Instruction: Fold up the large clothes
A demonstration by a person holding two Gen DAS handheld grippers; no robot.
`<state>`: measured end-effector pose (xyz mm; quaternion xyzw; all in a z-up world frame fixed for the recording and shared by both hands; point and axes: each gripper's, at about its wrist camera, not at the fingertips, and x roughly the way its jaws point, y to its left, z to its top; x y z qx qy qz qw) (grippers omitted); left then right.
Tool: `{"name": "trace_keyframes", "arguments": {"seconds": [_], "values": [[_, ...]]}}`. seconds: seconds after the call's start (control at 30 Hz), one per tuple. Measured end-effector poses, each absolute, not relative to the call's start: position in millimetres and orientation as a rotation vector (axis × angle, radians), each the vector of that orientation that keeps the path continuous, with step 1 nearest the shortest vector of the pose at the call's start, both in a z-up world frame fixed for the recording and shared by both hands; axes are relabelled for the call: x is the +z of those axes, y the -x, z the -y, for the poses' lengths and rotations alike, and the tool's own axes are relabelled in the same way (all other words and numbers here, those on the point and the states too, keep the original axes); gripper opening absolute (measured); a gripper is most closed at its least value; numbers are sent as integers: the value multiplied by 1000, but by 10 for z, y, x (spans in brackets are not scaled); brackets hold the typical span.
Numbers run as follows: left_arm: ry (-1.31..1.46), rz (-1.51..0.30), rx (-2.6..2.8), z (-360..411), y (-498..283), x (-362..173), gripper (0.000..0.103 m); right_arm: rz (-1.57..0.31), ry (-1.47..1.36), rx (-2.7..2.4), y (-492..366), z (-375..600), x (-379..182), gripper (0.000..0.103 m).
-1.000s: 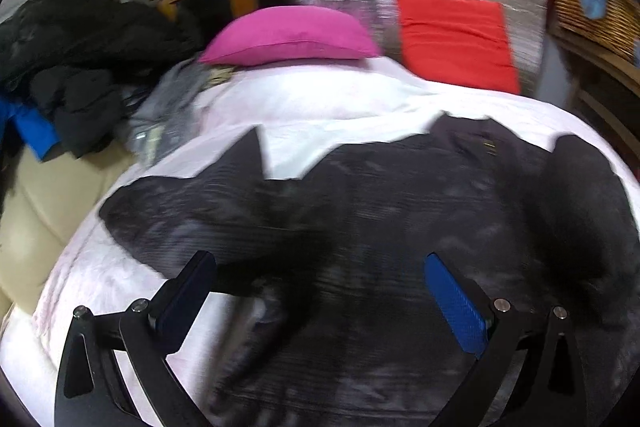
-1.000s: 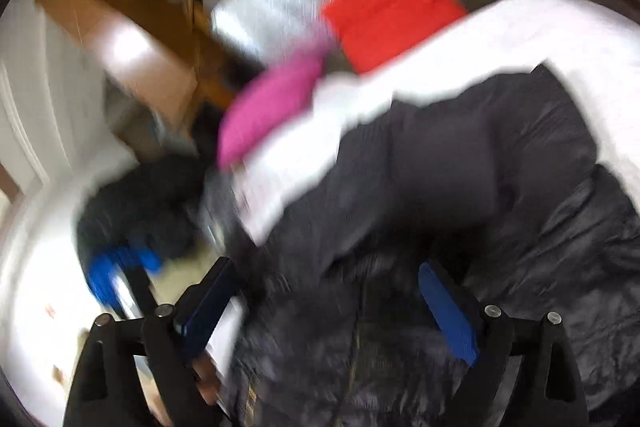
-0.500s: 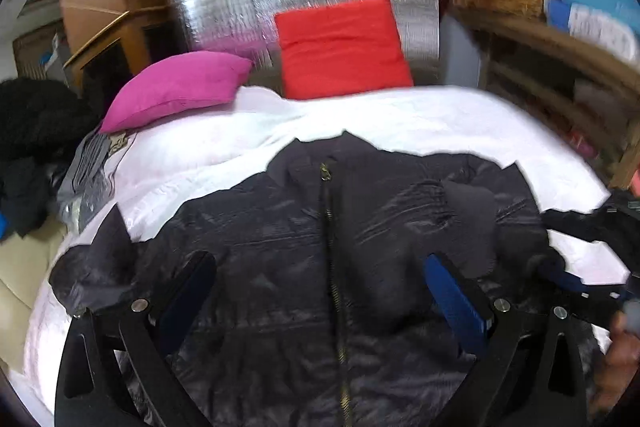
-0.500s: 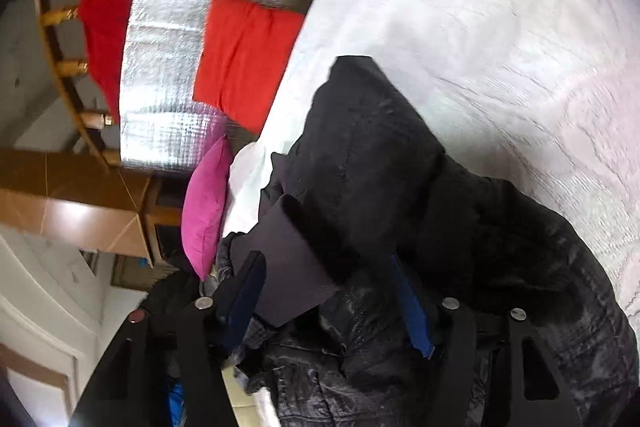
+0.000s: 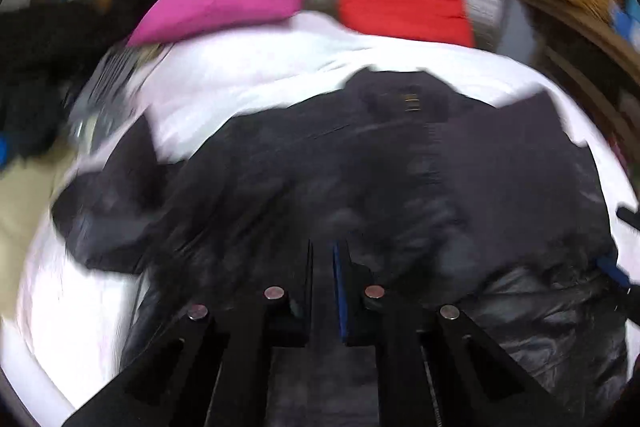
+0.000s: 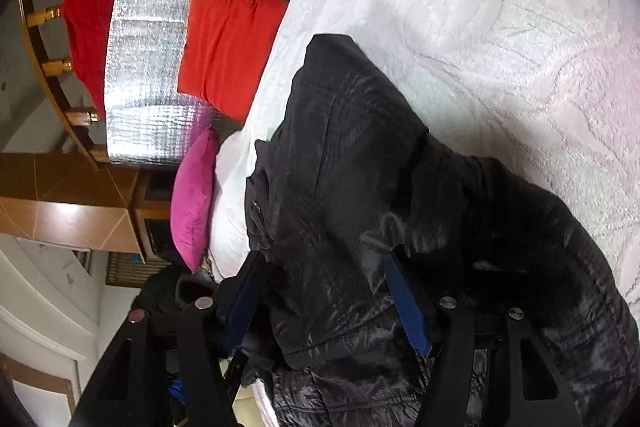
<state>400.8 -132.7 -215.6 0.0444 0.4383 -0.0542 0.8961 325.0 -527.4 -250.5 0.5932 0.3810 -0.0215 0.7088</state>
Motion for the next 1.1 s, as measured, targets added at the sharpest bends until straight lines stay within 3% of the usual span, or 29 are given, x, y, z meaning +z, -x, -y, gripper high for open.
{"name": "trace_keyframes", "arguments": {"seconds": [0.07, 0.13, 0.23, 0.33, 0.57, 0.77, 0.8, 0.93, 1.1], "values": [[3, -935, -72, 1040, -4053, -2131, 21, -854, -1299, -53, -3256, 5242, -2499, 65], [74, -912, -91, 871, -4040, -2006, 52, -860, -1277, -59, -3288, 5197, -2485, 65], [68, -797, -95, 851, -3908, -1806, 85, -833, -1221, -54, -3320, 5109, -2392, 65], [0, -703, -167, 1089, -3792, -1729, 91, -804, -1201, -42, -3338, 5054, -2330, 65], [-188, -739, -283, 1889, -3713, -2023, 93, -830, -1284, -52, -3345, 5083, -2512, 65], [-230, -872, -244, 2004, -3889, -2382, 93, -851, -1275, -45, -3380, 5053, -2542, 65], [-202, -882, -251, 1961, -3905, -2393, 91, -860, -1272, -45, -3386, 5041, -2554, 65], [-210, -870, -227, 1851, -3907, -2303, 61, -881, -1259, -38, -3402, 4992, -2580, 65], [-163, -861, -127, 1448, -3967, -2119, 58, -887, -1228, -54, -3399, 4939, -2611, 65]]}}
